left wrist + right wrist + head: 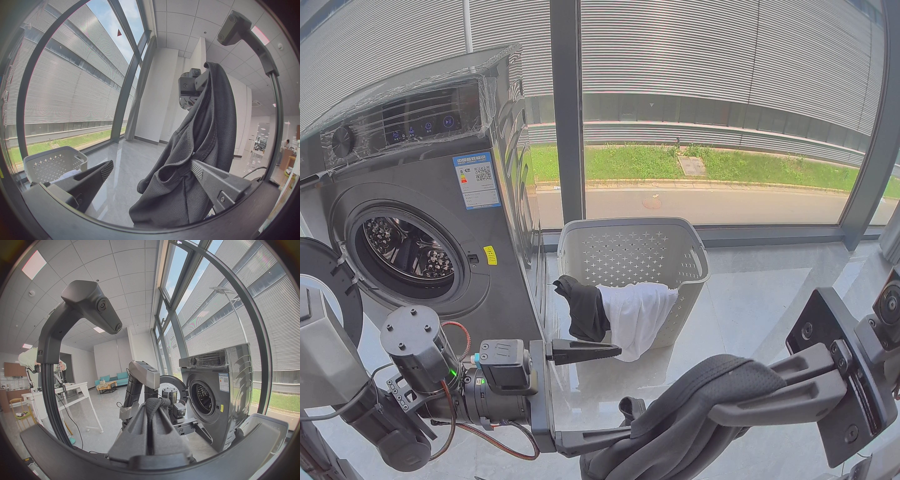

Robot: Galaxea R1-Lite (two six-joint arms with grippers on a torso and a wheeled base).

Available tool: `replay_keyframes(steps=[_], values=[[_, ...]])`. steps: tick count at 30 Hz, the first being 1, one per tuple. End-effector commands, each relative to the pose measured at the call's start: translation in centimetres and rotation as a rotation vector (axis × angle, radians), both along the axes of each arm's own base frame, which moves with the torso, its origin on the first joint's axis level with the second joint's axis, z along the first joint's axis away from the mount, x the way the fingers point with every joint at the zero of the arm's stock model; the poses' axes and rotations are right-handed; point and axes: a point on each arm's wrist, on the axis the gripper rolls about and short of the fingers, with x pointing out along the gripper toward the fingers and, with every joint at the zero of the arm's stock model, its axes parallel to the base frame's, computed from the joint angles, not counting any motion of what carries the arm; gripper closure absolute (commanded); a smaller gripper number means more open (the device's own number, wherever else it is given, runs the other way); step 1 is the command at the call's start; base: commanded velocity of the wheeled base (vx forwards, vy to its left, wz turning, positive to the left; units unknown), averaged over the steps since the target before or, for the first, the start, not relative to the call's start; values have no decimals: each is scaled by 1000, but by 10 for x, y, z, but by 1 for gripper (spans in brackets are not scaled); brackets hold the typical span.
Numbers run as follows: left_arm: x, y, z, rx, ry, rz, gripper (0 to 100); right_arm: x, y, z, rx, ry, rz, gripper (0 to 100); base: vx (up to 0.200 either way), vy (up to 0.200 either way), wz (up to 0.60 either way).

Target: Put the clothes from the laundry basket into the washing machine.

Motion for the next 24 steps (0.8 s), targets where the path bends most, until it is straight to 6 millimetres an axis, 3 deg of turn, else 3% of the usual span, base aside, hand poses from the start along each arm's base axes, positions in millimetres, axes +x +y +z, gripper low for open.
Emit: replay_keyframes(steps=[1, 21, 22, 24], values=[[-7, -5, 1, -2, -2, -37, 0, 0, 1, -1, -2, 2, 2, 100, 0, 0, 0], [-40, -5, -14, 56, 60, -215, 0, 8, 10, 9, 17, -13, 5, 100, 0, 0, 0], [-40, -6, -14, 58, 60, -220, 100, 8, 11, 10, 20, -15, 5, 100, 0, 0, 0], [-40, -7, -15, 59, 57, -220, 100, 8, 11, 11, 22, -17, 5, 100, 0, 0, 0]])
